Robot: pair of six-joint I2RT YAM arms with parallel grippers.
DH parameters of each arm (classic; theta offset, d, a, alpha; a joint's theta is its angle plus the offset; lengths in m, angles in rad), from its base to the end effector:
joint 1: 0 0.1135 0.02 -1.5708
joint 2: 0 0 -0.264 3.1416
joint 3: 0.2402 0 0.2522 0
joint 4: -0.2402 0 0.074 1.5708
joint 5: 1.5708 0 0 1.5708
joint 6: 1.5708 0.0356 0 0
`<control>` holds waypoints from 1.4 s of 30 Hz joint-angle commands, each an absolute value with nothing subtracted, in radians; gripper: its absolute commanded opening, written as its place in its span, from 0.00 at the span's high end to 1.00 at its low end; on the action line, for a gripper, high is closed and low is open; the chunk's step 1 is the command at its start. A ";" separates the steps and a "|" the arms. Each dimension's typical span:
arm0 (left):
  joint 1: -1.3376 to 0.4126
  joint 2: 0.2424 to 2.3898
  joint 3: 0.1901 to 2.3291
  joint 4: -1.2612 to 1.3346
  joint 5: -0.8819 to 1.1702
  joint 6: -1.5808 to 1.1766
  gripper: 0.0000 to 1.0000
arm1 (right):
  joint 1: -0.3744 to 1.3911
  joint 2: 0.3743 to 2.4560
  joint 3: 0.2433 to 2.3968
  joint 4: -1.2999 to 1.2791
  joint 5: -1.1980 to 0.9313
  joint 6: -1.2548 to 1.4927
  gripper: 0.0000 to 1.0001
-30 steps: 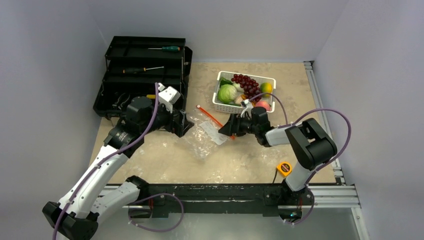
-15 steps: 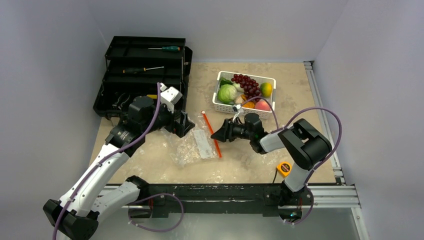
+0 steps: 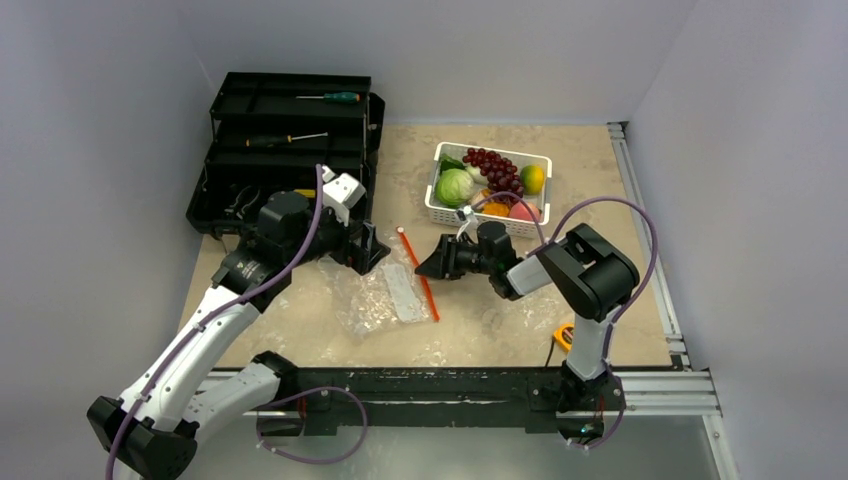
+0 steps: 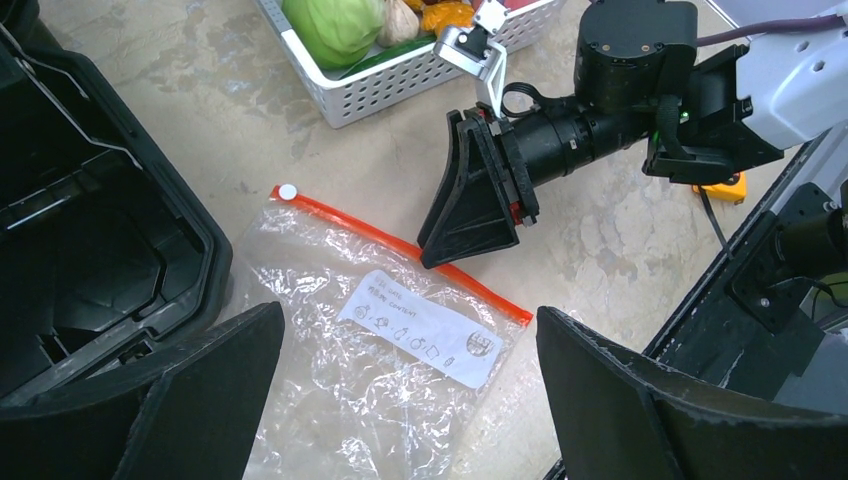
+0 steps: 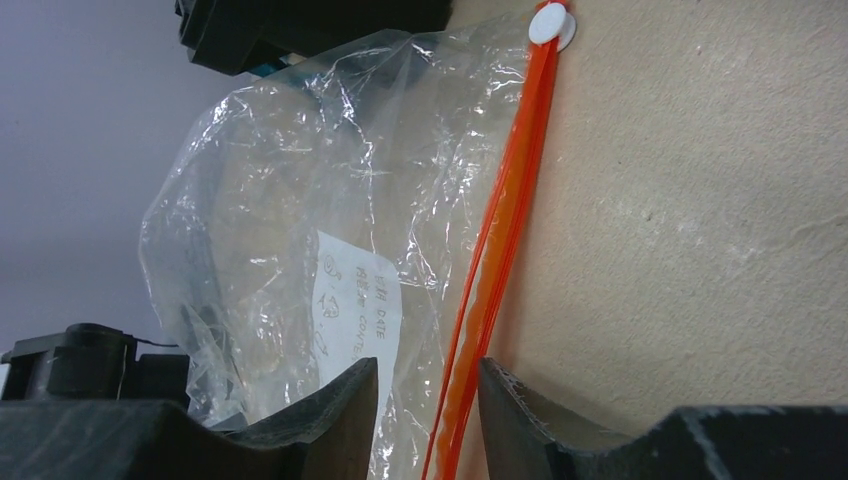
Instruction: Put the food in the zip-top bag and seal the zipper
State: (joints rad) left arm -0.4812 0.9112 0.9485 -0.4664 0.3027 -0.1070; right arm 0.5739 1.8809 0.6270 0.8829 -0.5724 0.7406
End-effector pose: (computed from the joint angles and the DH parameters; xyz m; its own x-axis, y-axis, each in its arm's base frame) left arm 0.1715 -0.1015 0.3463 -0.4395 0.1145 -0.8909 0.6388 0.7371 -0.2204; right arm 0.2673 0.1958 0.1132 -0.8187 0.1461 -0.5554 -0.4443 0.4516 0.7738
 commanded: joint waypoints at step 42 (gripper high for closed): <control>-0.500 0.919 0.997 -0.462 0.290 -0.067 0.03 | 0.644 1.820 0.898 0.402 -0.425 0.512 0.50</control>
State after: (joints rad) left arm -0.4934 0.9222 0.9524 -0.4805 0.2977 -0.0845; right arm 0.6407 1.7908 0.8970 0.3740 -0.4248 0.5068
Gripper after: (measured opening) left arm 0.971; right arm 0.518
